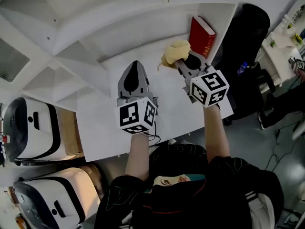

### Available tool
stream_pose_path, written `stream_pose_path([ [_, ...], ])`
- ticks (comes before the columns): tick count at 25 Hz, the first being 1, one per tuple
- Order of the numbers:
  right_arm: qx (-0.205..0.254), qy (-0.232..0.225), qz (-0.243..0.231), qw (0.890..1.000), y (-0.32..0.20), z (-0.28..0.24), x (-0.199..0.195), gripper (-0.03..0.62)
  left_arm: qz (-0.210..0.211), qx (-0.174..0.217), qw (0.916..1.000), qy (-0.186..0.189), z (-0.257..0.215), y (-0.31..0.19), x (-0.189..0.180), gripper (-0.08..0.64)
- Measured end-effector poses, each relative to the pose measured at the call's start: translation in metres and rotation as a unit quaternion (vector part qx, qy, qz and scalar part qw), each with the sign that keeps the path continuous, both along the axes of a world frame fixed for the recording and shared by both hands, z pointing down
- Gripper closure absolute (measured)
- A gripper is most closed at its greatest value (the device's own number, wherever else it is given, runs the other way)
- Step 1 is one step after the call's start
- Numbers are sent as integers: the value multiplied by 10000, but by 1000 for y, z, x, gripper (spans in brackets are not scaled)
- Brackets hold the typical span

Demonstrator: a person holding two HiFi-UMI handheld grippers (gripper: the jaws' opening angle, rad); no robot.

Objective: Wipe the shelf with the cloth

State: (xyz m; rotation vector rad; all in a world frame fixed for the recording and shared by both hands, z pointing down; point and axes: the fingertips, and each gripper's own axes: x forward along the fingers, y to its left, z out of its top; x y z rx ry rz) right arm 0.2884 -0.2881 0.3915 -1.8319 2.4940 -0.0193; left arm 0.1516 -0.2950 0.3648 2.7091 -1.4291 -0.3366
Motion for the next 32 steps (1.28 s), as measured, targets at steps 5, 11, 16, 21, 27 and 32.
stream_pose_path([
  [5,-147,516,210,9983,5,32,-6,537,-273,-76,9984,-484,32,4,-2,560],
  [11,-76,249,350,9990,8,48,2,537,-630,67,9914,-1144,58,3,-9,560],
  [16,-96,166,276,9994,7,51,0,537,-615,-7,9911,-1180,64,3,-11,560],
  [21,-18,84,122,9999,10,50,-4,537,-564,-17,9913,-1190,65,3,-7,560],
  [27,-110,104,187,9997,9,51,2,537,-512,-145,9929,-1062,67,1,-4,560],
  [32,-162,120,219,9996,9,53,3,537,-513,-169,9930,-1052,68,2,-5,560],
])
